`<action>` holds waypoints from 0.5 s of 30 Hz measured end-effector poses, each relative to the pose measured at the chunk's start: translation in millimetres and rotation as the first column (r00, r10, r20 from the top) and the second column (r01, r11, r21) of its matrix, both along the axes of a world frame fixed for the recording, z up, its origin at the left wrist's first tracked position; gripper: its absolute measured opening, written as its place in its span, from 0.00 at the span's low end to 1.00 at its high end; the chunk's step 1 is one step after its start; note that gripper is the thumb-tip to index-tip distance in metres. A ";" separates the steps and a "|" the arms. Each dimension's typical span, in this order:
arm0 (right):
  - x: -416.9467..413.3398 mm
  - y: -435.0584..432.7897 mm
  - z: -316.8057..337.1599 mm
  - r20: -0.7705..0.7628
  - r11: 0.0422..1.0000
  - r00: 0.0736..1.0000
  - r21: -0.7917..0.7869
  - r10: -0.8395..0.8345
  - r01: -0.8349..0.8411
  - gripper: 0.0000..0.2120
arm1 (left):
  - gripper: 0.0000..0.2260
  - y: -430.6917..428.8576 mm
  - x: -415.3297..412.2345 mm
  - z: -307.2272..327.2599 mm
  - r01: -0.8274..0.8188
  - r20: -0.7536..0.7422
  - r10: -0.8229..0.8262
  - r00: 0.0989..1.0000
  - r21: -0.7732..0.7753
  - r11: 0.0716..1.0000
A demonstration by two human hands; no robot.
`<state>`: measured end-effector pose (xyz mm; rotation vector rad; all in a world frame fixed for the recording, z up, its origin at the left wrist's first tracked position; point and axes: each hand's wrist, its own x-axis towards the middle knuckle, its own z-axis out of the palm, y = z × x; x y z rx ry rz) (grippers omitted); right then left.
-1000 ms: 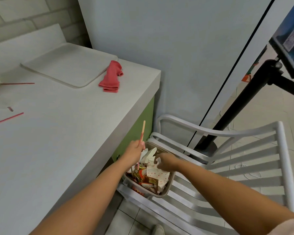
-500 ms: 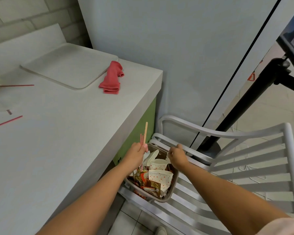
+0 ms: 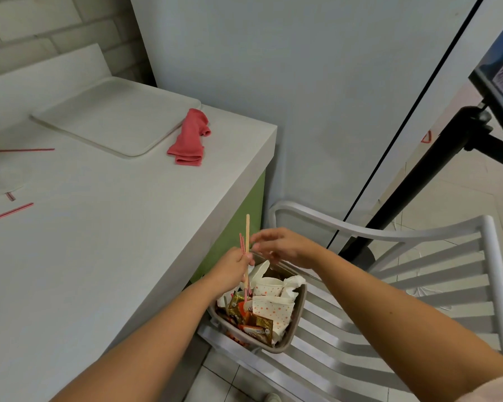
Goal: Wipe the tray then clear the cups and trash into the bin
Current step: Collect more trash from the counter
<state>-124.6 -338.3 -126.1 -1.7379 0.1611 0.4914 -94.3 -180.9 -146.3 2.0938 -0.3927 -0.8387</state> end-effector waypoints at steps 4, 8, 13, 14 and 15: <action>2.8 8.0 15.8 0.084 0.997 0.996 0.070 0.025 -0.031 0.05 | 0.11 -8.1 -0.3 4.2 0.082 -0.024 -0.082 0.996 -0.028 0.996; 3.1 3.5 10.9 0.093 0.999 0.996 -0.047 -0.009 0.014 0.04 | 0.10 -14.2 -1.5 6.2 0.132 -0.010 -0.132 0.991 -0.010 0.991; 4.4 -7.8 6.5 0.215 0.894 0.976 -0.432 -0.022 0.116 0.05 | 0.07 -23.6 -2.5 10.0 0.108 0.023 -0.107 0.994 -0.056 0.993; 3.0 -12.5 4.5 0.250 0.858 0.968 -0.491 -0.027 0.151 0.05 | 0.08 -24.1 -1.0 9.8 0.091 0.046 -0.089 0.995 -0.047 0.995; 0.2 -16.8 2.6 0.287 0.823 0.957 -0.535 -0.036 0.191 0.05 | 0.10 -24.1 0.5 9.3 0.073 0.067 -0.071 0.995 -0.028 0.997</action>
